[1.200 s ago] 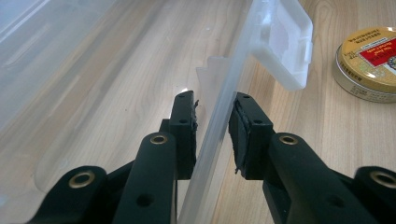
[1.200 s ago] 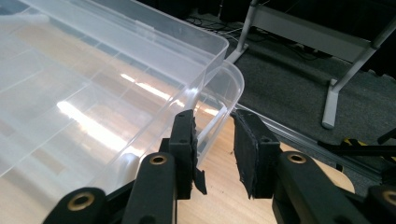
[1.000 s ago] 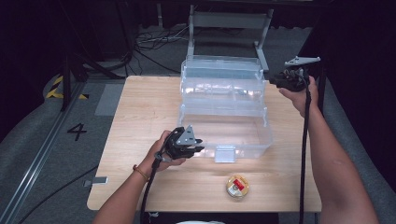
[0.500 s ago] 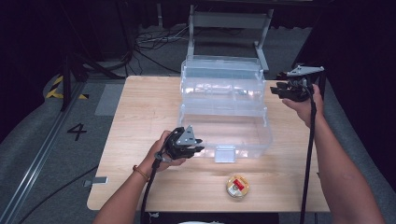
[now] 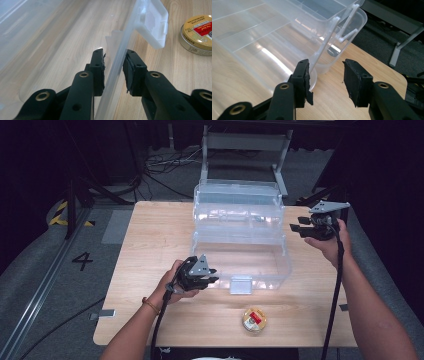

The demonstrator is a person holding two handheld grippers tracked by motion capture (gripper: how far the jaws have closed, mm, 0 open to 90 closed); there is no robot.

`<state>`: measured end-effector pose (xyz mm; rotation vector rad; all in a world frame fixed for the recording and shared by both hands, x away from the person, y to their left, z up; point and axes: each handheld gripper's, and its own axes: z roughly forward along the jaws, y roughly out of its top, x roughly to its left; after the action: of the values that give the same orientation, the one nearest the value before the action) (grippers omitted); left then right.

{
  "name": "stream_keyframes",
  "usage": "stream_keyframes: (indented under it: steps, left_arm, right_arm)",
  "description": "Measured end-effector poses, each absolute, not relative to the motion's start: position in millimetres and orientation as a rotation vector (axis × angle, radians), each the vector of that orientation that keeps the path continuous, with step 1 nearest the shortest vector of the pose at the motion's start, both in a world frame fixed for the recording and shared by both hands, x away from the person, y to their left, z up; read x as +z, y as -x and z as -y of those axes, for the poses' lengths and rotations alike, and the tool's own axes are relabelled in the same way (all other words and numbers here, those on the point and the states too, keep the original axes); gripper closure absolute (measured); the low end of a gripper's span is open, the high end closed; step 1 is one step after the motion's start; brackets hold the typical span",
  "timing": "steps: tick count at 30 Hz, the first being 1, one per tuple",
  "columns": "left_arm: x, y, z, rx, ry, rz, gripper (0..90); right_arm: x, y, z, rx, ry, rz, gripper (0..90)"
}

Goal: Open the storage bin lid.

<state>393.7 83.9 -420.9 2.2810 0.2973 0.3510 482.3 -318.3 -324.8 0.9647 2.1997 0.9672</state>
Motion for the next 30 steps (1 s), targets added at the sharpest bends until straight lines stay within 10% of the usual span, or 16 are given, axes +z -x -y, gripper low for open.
stream_keyframes:
  steps: [30]
  left_arm:
    - [-421.3, -394.7, -85.7, 0.361, -2.295, -0.274, 70.9]
  right_arm:
    - [-363.5, -403.7, 338.2, 0.917, -0.890, -2.359, 38.3]
